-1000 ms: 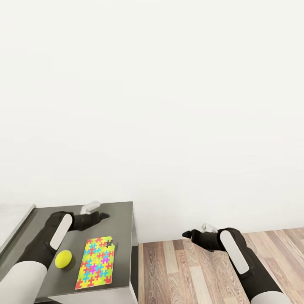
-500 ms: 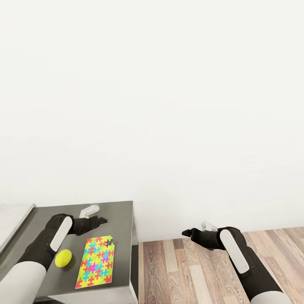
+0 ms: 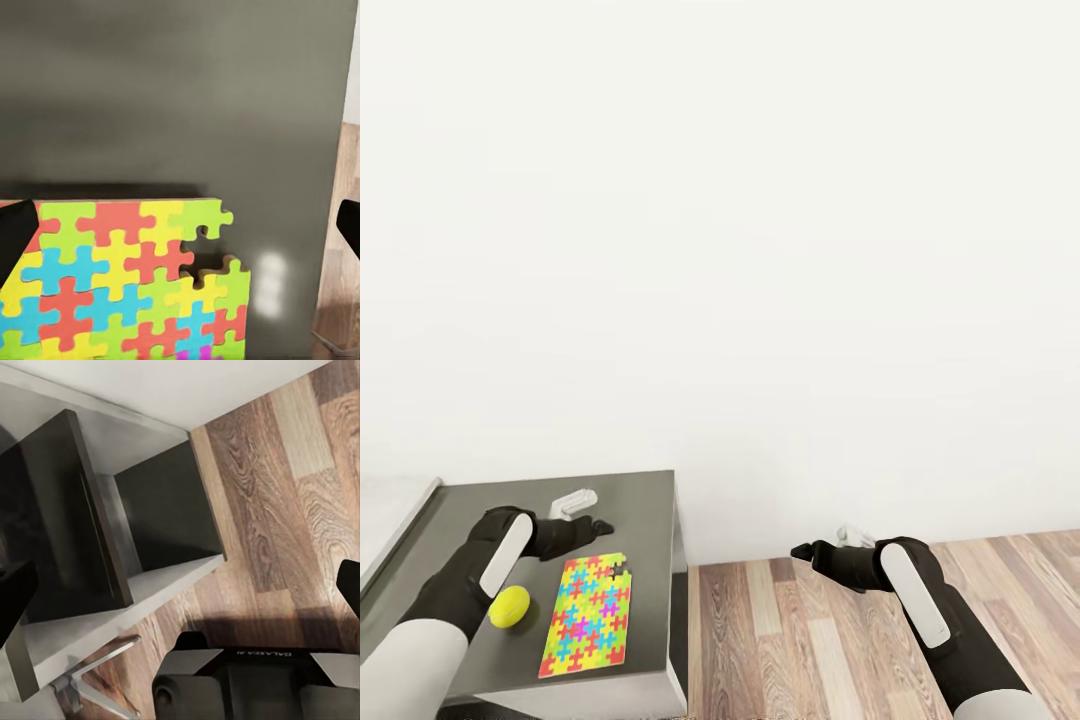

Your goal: Put all the toys in the child's room - the three board games (two on the bed and one on the table), the two jigsaw puzzles on the table, and the tennis ball on the table - inside the toy box on the table in the child's room.

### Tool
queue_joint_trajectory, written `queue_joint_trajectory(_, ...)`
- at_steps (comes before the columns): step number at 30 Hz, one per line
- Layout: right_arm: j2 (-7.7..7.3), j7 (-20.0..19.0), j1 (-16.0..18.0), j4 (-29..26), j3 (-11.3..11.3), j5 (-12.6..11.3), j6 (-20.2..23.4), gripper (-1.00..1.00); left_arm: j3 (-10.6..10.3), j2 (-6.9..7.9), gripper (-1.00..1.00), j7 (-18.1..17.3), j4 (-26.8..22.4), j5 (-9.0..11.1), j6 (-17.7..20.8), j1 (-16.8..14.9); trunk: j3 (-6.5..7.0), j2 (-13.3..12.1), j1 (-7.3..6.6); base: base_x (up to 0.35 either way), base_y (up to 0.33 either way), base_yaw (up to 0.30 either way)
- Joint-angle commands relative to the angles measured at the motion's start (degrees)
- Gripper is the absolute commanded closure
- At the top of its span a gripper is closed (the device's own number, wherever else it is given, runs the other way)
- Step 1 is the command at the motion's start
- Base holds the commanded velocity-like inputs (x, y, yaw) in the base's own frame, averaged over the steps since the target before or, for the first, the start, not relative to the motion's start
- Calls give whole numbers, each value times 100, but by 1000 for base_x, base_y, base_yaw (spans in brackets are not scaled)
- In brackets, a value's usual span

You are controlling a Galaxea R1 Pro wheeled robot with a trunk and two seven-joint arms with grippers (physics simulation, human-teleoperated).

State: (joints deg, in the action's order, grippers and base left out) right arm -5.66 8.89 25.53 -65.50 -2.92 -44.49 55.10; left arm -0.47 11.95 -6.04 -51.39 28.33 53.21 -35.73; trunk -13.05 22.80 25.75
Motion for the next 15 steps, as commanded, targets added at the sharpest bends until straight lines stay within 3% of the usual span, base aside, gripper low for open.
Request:
queue_joint_trajectory(1, -5, 60, 5, -6, -14, -60, 10, -100, -3, 46, -100, -44, -13, -34, 93, -4, -21, 12, 3, 0, 0, 0)
queue_joint_trajectory(6, -5, 60, 5, -6, -16, -60, 10, -100, -23, 291, -100, -118, -265, -7, 339, 0, -68, 12, 3, 0, 0, 0)
queue_joint_trajectory(15, -5, 60, 5, -6, -12, -59, -13, -100, -58, 374, -100, -183, -815, -4, 501, 12, -131, 12, 3, 0, 0, 0)
